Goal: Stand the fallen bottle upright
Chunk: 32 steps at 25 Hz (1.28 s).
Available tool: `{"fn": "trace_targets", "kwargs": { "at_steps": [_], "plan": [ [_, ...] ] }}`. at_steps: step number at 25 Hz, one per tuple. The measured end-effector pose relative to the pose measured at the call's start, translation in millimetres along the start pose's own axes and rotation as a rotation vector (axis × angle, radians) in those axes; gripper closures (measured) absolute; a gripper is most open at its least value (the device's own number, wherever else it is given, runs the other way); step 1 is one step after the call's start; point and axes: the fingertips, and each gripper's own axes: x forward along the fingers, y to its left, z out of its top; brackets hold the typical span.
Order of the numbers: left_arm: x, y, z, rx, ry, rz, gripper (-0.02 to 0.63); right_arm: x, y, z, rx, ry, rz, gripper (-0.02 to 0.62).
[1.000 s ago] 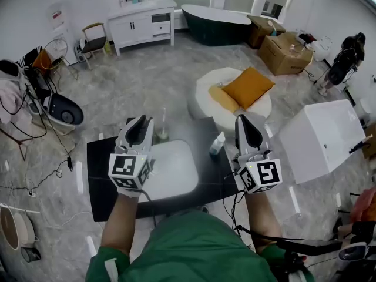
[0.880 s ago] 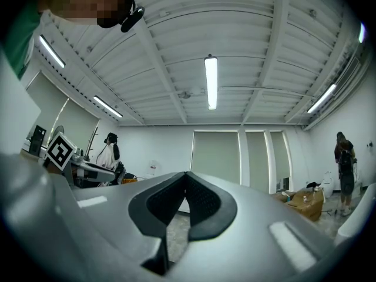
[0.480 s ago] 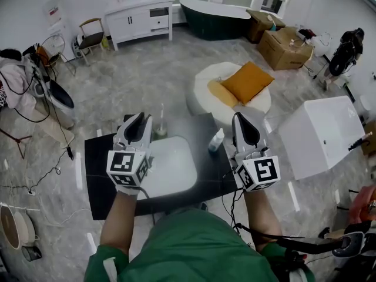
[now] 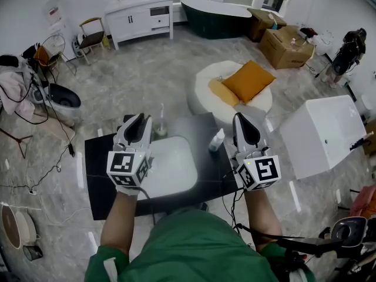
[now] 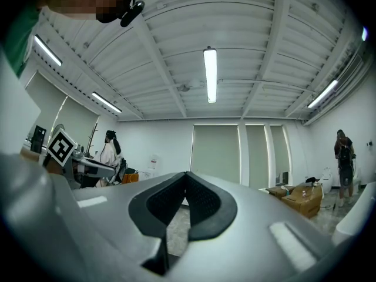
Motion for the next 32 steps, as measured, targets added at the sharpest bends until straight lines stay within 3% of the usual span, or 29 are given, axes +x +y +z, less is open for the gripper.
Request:
{"fn": "trace_targets", "kwargs": {
  "at_steps": [32],
  "plan": [
    [5.6, -7.8, -19.1, -0.016, 0.046, 0.018, 0.528, -0.9, -15.4, -11.4, 0.050, 0.020, 0.003, 0.594]
  ]
}}
